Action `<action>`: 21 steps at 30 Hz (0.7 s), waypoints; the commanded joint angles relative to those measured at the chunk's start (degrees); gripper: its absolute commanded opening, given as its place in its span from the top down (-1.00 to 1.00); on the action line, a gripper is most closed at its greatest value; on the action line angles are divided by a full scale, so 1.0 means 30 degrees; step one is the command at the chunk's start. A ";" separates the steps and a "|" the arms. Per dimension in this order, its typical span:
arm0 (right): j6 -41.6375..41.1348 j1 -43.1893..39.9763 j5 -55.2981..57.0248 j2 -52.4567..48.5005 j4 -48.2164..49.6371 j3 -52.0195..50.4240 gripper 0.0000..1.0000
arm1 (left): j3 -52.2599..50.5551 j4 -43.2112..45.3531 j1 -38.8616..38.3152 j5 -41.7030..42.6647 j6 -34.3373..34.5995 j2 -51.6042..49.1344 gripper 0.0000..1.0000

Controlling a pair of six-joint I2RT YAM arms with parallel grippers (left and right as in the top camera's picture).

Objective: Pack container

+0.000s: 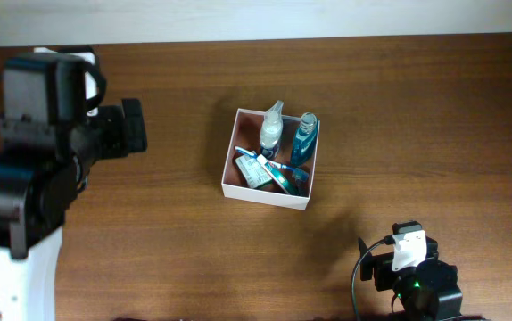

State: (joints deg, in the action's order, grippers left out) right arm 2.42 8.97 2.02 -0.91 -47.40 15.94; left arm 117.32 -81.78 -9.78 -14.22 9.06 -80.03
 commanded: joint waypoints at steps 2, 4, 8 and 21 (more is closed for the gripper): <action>0.0036 -0.0153 -0.0102 0.0240 0.0015 -0.0138 -0.98 | -0.4131 0.3985 0.0073 -0.0546 -0.0262 0.1741 -0.99; 0.0036 -0.0153 -0.0102 0.0240 0.0015 -0.0138 -0.98 | -0.7606 0.6798 0.0073 -0.0554 -0.0335 0.3330 -0.99; 0.0036 -0.0153 -0.0109 0.0240 0.0015 -0.0138 -0.97 | -1.2123 0.9245 0.0073 -0.0561 -0.0328 0.5792 -0.99; 0.0036 -0.0153 -0.0109 0.0240 0.0015 -0.0138 -0.98 | -2.5638 1.6181 0.1712 0.1574 -0.0313 1.5387 -0.99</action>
State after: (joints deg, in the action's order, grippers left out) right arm 2.39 8.97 2.02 -0.78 -47.51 15.84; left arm 47.81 -35.64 -6.72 -13.58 8.78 -38.87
